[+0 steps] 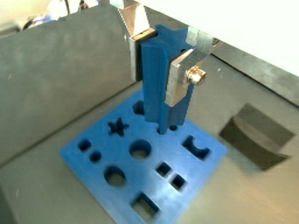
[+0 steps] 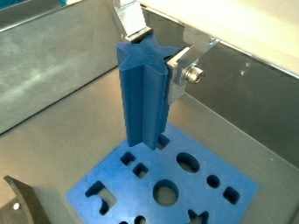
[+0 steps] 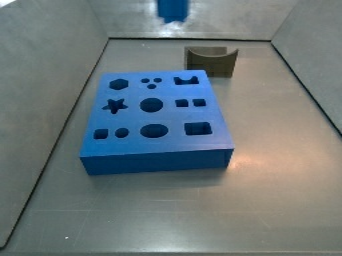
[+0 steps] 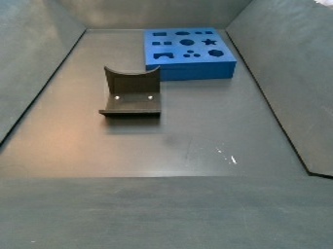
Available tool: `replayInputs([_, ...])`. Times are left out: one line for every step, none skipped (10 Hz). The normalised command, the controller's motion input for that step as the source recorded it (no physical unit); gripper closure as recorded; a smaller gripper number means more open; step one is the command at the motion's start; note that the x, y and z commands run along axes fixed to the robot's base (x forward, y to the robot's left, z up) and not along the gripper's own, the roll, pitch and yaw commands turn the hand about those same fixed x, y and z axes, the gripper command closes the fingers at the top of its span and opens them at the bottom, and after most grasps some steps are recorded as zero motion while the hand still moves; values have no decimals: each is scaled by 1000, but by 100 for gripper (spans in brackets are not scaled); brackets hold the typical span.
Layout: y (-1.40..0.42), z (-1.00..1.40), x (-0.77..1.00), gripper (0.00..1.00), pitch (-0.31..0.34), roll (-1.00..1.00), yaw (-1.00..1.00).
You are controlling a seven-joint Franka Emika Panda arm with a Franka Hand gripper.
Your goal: Insert the star object.
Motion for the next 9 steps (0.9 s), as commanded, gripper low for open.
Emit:
replayInputs([151,-1000,-783,100,-50,-140,-471])
replayInputs([180,-1000,-771,100,-54,-133,-483])
replayInputs([194,-1000,-760,100,-59,-124,-500])
replayInputs([203,-1000,-791,100,-66,-121,-480])
replayInputs([51,-726,-837,100,0,-64,-423])
replayInputs([0,-563,-903,100,-70,0,-403])
replayInputs([0,-320,-849,100,-51,0,-406])
replayInputs([-126,-140,-623,100,-47,-6,-491])
replayInputs([-117,-149,-343,100,-14,0,-640])
